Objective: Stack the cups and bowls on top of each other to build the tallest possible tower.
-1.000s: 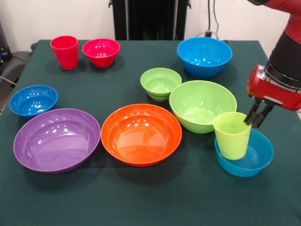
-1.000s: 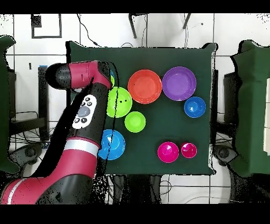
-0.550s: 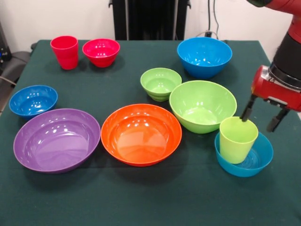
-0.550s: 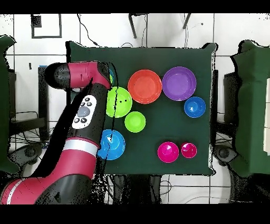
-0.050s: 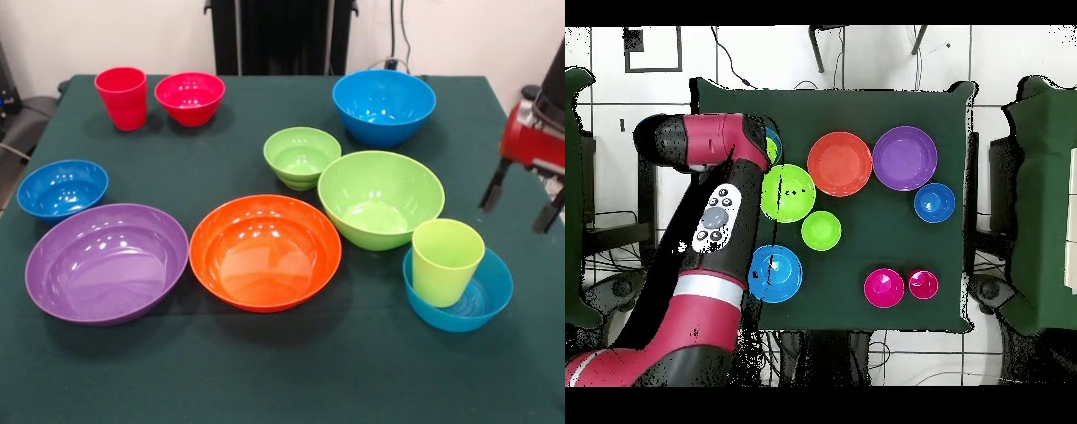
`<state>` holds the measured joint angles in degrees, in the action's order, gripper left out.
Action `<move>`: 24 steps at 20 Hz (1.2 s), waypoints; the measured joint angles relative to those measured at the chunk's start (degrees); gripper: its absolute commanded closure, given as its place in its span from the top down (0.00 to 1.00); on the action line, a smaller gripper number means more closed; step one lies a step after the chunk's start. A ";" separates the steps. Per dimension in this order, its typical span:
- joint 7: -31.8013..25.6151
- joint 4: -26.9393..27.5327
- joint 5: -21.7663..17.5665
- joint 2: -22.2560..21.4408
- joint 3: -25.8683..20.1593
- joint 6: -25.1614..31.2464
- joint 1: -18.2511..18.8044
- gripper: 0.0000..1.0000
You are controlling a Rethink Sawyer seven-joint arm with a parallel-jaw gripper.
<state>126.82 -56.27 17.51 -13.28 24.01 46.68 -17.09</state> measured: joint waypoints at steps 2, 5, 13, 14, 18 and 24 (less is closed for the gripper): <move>0.00 -1.43 0.02 -1.43 0.00 0.00 -0.09 1.00; 0.00 -5.47 0.12 -4.65 -0.01 -0.27 -0.40 1.00; 0.00 -18.36 -0.60 -12.26 -0.25 -6.15 -0.81 1.00; 0.00 -20.06 -0.87 -13.16 -0.29 -7.28 -0.77 1.00; 0.00 -25.65 -2.30 -16.03 -0.59 -11.36 -0.27 1.00; 0.00 -33.95 -7.11 -19.80 -1.98 -20.30 3.17 1.00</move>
<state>126.82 -90.22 10.40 -33.08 22.03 26.38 -13.92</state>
